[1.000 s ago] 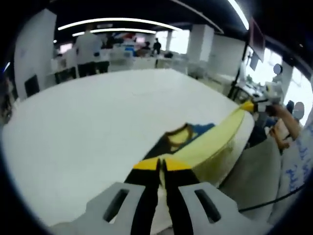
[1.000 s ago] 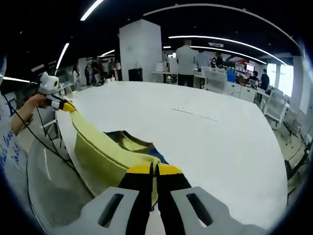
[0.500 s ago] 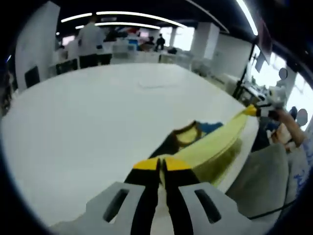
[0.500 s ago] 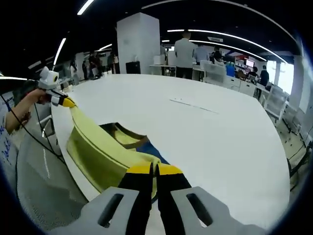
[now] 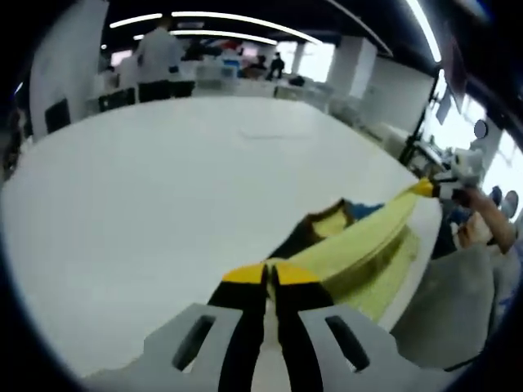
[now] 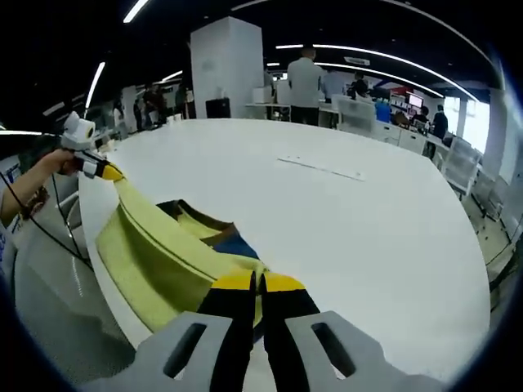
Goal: Fold the garment on the visible template until the final outline fits inside the template.
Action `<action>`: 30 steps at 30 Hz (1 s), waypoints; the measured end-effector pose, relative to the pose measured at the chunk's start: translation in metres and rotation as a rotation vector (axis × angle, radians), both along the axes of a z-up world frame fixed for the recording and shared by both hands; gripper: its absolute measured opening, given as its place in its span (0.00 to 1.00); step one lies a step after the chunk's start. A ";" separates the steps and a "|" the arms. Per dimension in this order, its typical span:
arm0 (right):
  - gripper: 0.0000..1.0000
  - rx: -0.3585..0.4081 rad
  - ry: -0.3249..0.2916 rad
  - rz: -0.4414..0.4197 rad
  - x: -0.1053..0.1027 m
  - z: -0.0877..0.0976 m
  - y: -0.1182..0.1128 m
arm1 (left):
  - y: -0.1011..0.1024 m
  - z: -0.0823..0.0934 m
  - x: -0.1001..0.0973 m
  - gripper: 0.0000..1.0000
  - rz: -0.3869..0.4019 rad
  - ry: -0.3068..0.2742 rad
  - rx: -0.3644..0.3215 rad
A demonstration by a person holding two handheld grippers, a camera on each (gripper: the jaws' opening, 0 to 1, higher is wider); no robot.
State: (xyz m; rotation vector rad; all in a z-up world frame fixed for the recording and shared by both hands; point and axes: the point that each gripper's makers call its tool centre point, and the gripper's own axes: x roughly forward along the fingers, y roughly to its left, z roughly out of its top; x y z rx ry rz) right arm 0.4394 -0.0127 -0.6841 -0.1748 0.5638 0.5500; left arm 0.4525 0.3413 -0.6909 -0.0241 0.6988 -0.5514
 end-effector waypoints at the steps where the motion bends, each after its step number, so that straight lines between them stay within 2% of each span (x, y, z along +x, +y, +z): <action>1: 0.03 -0.004 -0.006 0.001 0.003 -0.001 0.000 | 0.000 -0.002 0.001 0.00 -0.001 0.002 0.000; 16: 0.03 -0.017 0.003 -0.020 0.030 -0.025 0.000 | 0.002 -0.033 0.019 0.00 0.034 0.045 -0.004; 22: 0.03 -0.013 0.033 -0.036 0.037 -0.040 0.002 | 0.003 -0.043 0.027 0.00 0.070 0.076 -0.025; 25: 0.03 -0.015 0.038 -0.038 0.046 -0.046 -0.001 | 0.004 -0.049 0.031 0.00 0.077 0.087 -0.023; 30: 0.03 -0.017 0.054 -0.048 0.049 -0.054 -0.001 | 0.003 -0.054 0.034 0.00 0.079 0.098 -0.016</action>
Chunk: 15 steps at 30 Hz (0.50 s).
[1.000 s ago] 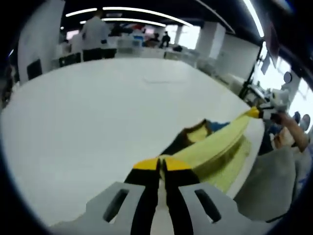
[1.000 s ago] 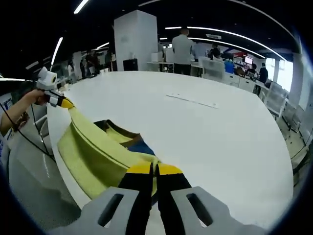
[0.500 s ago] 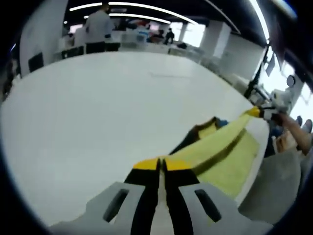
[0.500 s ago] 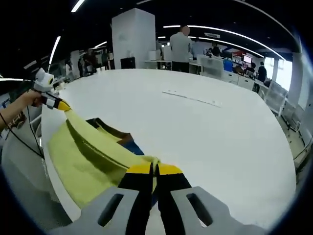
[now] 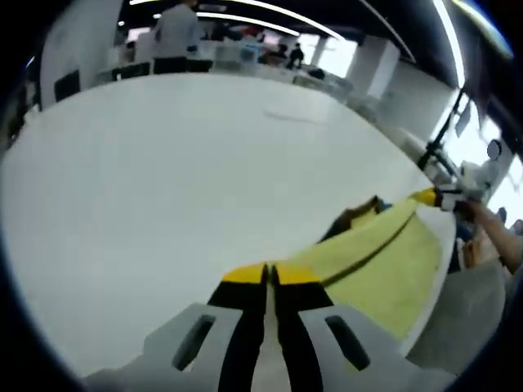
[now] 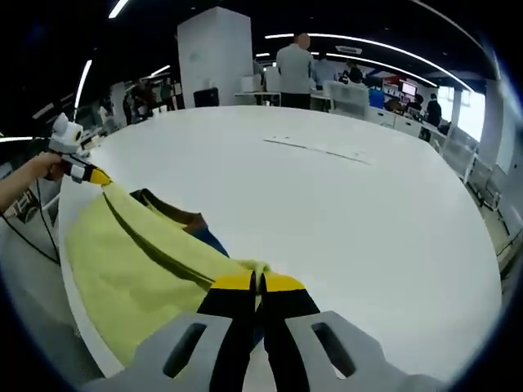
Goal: Fold the garment on the visible template until the final outline fits inside the template.
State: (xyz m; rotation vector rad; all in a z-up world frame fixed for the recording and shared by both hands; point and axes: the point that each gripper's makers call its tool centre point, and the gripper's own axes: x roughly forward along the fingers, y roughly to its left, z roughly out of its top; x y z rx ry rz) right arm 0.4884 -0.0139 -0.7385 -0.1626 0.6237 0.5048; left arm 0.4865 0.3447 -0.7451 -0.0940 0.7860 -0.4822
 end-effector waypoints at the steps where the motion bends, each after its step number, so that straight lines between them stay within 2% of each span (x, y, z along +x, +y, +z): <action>1: 0.03 -0.001 0.005 0.000 0.000 -0.002 0.000 | 0.000 -0.001 0.001 0.00 0.001 0.001 0.000; 8: 0.03 -0.002 0.019 -0.010 0.004 -0.012 -0.001 | 0.000 -0.009 0.002 0.00 0.001 0.011 0.017; 10: 0.03 -0.006 0.019 -0.010 0.005 -0.013 -0.001 | -0.007 -0.009 -0.002 0.00 0.005 0.014 0.020; 15: 0.03 -0.005 0.019 -0.018 0.011 -0.014 -0.002 | -0.011 -0.007 -0.002 0.00 0.009 0.016 0.017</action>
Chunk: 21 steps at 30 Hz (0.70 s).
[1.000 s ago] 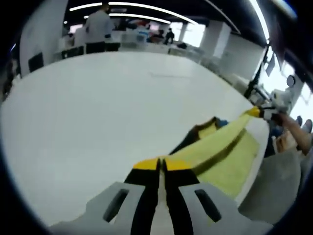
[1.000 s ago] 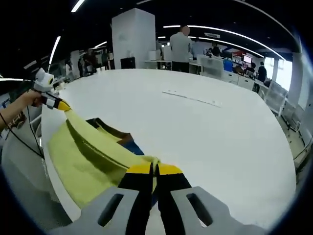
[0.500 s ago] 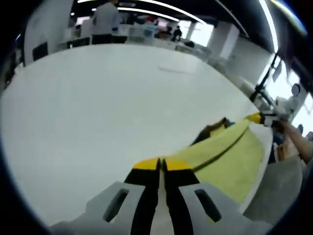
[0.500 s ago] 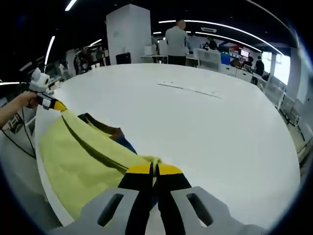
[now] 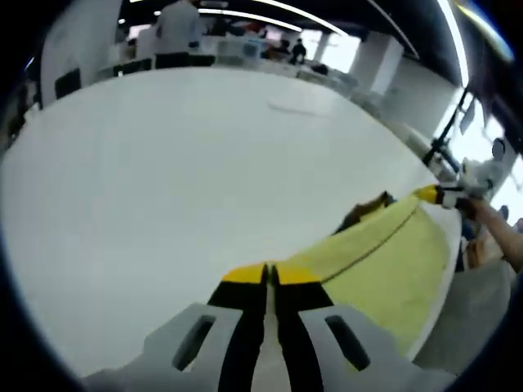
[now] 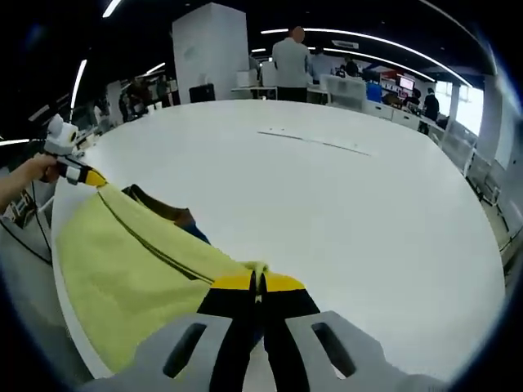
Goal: Fold the garment on the visible template until the final outline fits inside the template.
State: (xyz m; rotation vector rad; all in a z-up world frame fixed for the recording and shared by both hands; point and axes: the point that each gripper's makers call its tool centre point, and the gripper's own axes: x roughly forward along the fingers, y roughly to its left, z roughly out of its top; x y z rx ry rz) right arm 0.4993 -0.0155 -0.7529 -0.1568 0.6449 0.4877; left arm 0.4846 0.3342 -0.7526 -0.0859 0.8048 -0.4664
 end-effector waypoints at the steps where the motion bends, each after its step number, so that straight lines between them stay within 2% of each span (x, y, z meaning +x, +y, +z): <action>1: 0.03 0.000 0.001 -0.001 0.001 -0.001 0.000 | -0.001 0.000 0.000 0.00 0.001 -0.001 -0.001; 10: 0.03 -0.018 0.021 0.005 0.007 -0.011 -0.002 | -0.002 -0.008 0.000 0.00 0.012 0.012 0.008; 17: 0.03 -0.014 0.031 0.000 0.003 -0.016 -0.001 | 0.006 -0.015 0.007 0.00 0.003 0.016 0.010; 21: 0.03 -0.007 0.038 -0.004 0.002 -0.019 -0.001 | 0.004 -0.016 0.005 0.00 0.005 0.020 0.009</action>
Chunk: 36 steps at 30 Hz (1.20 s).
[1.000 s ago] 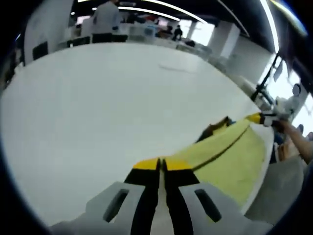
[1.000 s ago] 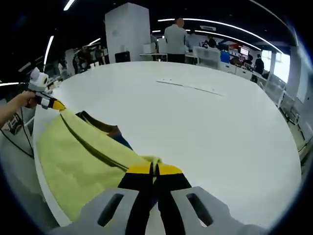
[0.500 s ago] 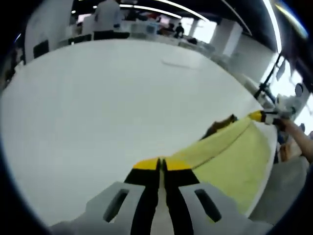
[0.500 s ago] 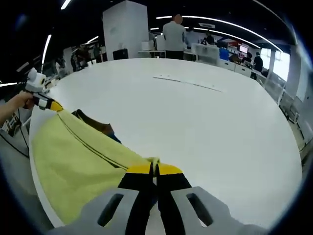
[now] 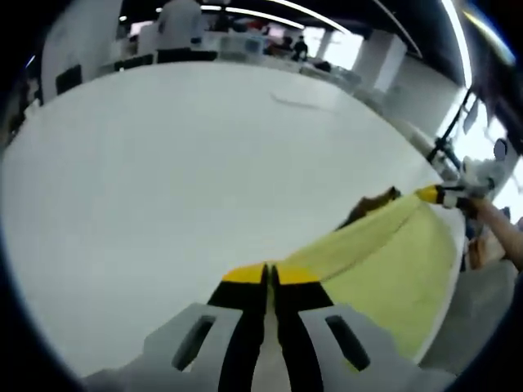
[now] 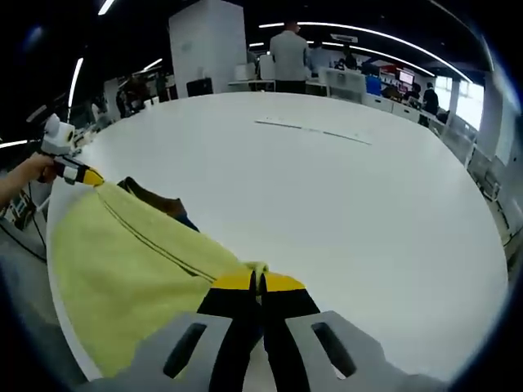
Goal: Fold the garment on the visible template until the final outline fits inside the template.
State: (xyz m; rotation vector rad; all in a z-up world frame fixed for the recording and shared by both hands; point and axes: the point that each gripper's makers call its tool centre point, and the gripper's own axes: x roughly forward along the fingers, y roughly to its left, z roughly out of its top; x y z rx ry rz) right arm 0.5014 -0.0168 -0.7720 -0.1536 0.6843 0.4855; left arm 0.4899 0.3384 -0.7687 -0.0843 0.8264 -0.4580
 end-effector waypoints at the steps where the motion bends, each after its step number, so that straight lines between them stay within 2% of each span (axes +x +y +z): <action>1: 0.03 0.000 0.002 0.000 0.000 -0.001 0.000 | 0.002 -0.002 0.002 0.00 0.000 0.002 0.000; 22: 0.03 0.040 0.014 -0.029 -0.001 -0.005 0.000 | 0.005 -0.007 0.006 0.01 -0.008 -0.007 0.013; 28: 0.05 0.051 0.001 -0.052 0.001 0.000 -0.004 | -0.004 0.002 -0.002 0.09 -0.022 -0.046 0.072; 31: 0.05 0.063 -0.005 -0.065 0.002 0.003 -0.007 | 0.002 0.004 0.003 0.10 -0.025 -0.045 0.071; 36: 0.04 0.064 -0.031 -0.079 0.002 0.011 -0.011 | 0.002 0.016 0.009 0.11 -0.035 -0.073 0.078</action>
